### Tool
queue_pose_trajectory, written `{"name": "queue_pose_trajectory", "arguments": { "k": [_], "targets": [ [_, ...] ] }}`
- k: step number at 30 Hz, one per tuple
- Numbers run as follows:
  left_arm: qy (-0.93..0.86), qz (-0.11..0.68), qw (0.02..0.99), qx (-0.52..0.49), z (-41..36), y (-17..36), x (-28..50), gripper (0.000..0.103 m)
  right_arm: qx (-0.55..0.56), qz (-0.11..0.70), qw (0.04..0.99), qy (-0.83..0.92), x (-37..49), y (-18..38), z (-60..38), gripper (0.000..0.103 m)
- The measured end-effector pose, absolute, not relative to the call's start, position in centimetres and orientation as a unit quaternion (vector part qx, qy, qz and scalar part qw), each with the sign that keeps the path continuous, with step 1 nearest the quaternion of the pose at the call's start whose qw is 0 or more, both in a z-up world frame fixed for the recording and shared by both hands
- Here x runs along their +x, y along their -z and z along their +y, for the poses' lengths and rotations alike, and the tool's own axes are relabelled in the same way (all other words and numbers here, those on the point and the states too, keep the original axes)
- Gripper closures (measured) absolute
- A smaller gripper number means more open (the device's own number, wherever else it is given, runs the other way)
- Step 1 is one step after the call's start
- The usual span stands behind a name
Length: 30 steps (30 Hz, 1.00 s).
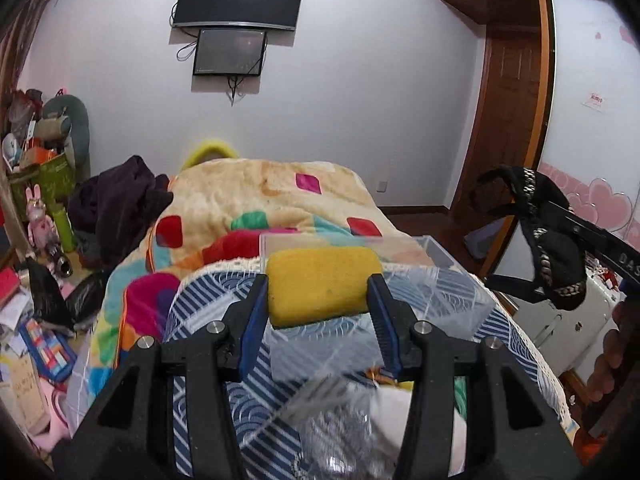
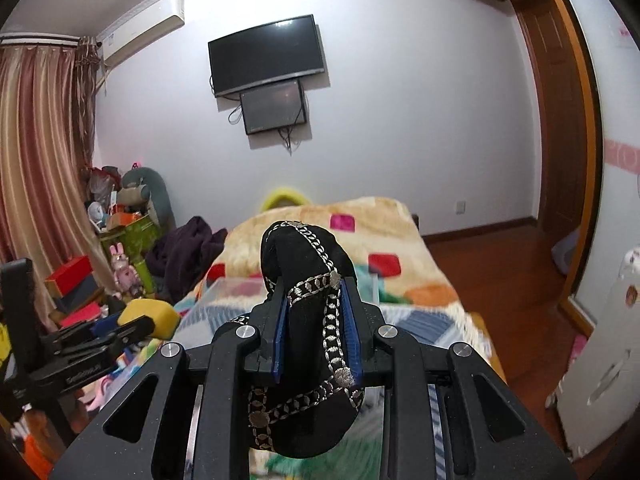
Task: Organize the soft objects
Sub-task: 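Lower the sponge into the clear box with the left tool while the right tool drops the cap in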
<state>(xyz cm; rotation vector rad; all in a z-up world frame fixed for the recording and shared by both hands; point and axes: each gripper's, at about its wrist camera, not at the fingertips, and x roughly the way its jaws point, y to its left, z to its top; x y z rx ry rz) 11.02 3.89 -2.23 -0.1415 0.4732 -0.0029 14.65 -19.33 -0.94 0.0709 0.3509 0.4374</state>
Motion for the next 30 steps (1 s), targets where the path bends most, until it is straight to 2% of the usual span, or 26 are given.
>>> {"name": "queue_pose_trajectory", "arguments": {
  "k": [6, 22, 28, 30],
  "targets": [
    [-0.002, 0.267, 0.962, -0.066, 3.6, 3.1, 14.5, 0.054, 0.015, 0.183, 0.962, -0.201, 17.3, 1.7, -17.3, 0.081],
    [0.010, 0.369, 0.929, -0.014, 0.7, 7.5, 21.2, 0.054, -0.044, 0.331, 0.923, -0.192, 23.3, 7.9, -14.1, 0.081],
    [0.011, 0.386, 0.923, -0.002, 0.2, 8.3, 21.7, 0.049, -0.058, 0.358, 0.909, -0.203, 23.3, 8.6, -14.2, 0.078],
    [0.007, 0.384, 0.923, -0.002, 0.4, 8.3, 21.5, 0.040, -0.059, 0.361, 0.908, -0.206, 23.3, 8.5, -14.2, 0.077]
  ]
}}
